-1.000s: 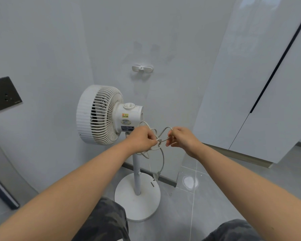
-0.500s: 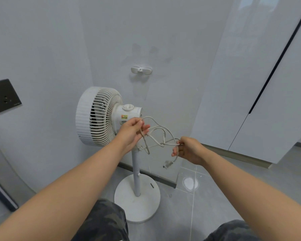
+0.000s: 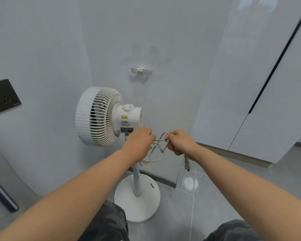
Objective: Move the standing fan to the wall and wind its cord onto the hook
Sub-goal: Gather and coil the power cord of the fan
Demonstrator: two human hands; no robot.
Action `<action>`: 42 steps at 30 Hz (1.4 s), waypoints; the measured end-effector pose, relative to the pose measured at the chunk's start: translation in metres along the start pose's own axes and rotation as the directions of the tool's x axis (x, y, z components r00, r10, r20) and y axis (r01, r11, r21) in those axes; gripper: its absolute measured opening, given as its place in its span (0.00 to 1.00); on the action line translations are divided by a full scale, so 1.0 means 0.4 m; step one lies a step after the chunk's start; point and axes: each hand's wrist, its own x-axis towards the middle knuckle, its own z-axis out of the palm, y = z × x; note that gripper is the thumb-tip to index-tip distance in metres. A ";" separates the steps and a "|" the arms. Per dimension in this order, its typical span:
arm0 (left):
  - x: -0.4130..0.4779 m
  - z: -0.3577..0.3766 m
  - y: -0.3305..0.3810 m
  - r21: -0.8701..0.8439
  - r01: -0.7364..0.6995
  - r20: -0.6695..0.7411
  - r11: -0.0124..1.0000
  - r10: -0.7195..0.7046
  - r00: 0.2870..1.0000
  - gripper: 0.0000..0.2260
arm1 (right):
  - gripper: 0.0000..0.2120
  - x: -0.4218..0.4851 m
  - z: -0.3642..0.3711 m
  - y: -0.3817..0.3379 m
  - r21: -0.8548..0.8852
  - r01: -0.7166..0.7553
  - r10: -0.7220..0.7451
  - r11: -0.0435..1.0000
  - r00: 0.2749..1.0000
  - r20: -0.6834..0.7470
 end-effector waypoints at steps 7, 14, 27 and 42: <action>0.001 0.021 0.015 -0.237 0.090 -0.167 0.967 -0.132 0.977 0.10 | 0.11 -0.012 0.007 -0.008 -0.043 0.041 -0.039 0.998 0.998 0.042; -0.003 0.022 0.008 -0.330 0.210 -0.319 0.920 -0.318 0.893 0.08 | 0.15 0.004 -0.009 -0.020 -0.173 0.093 -0.089 0.981 0.996 0.031; -0.005 -0.012 0.008 -0.186 0.293 -0.016 0.938 -0.301 0.953 0.24 | 0.14 0.013 -0.019 -0.004 -0.111 0.058 -0.056 0.992 0.998 0.021; 0.027 -0.026 0.036 -0.779 0.434 0.217 0.453 -0.454 0.864 0.10 | 0.13 0.010 -0.013 -0.015 -0.192 0.159 -0.162 0.968 0.987 -0.002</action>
